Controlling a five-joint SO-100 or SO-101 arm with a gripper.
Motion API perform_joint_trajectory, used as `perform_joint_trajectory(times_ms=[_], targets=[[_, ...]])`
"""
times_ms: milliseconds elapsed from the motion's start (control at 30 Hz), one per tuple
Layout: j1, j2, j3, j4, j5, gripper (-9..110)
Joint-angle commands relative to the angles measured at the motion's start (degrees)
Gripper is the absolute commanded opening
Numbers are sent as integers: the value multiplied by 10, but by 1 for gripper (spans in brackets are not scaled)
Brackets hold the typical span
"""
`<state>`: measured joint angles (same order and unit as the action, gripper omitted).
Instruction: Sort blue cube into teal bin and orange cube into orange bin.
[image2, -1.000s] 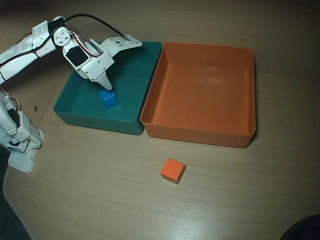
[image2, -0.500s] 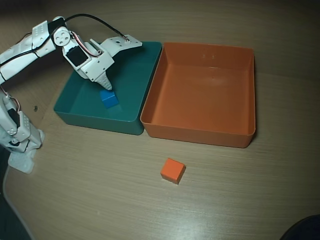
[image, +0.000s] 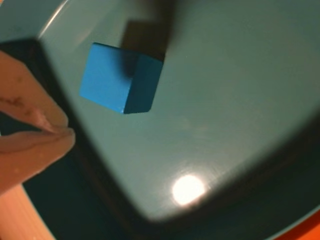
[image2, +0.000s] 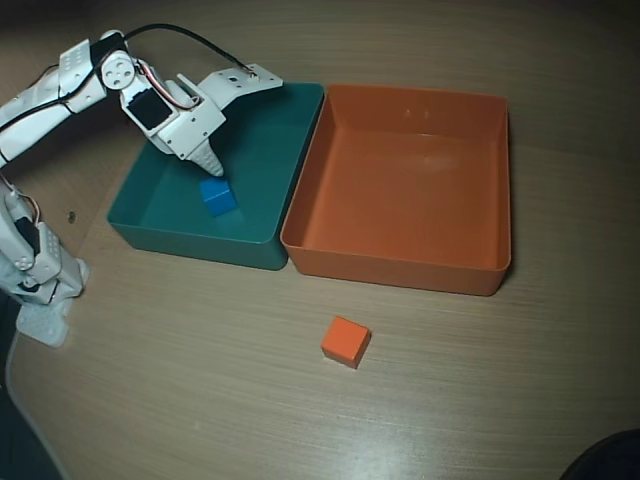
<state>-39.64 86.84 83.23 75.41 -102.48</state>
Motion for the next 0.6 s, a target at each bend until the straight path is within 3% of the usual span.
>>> perform_joint_trajectory(times_ms=[0,233,567], targets=[[11,55,-47,-7,-4,-4],[87,82,-139,-7,-5,-4],[323,-2,-299,-7,4,-4]])
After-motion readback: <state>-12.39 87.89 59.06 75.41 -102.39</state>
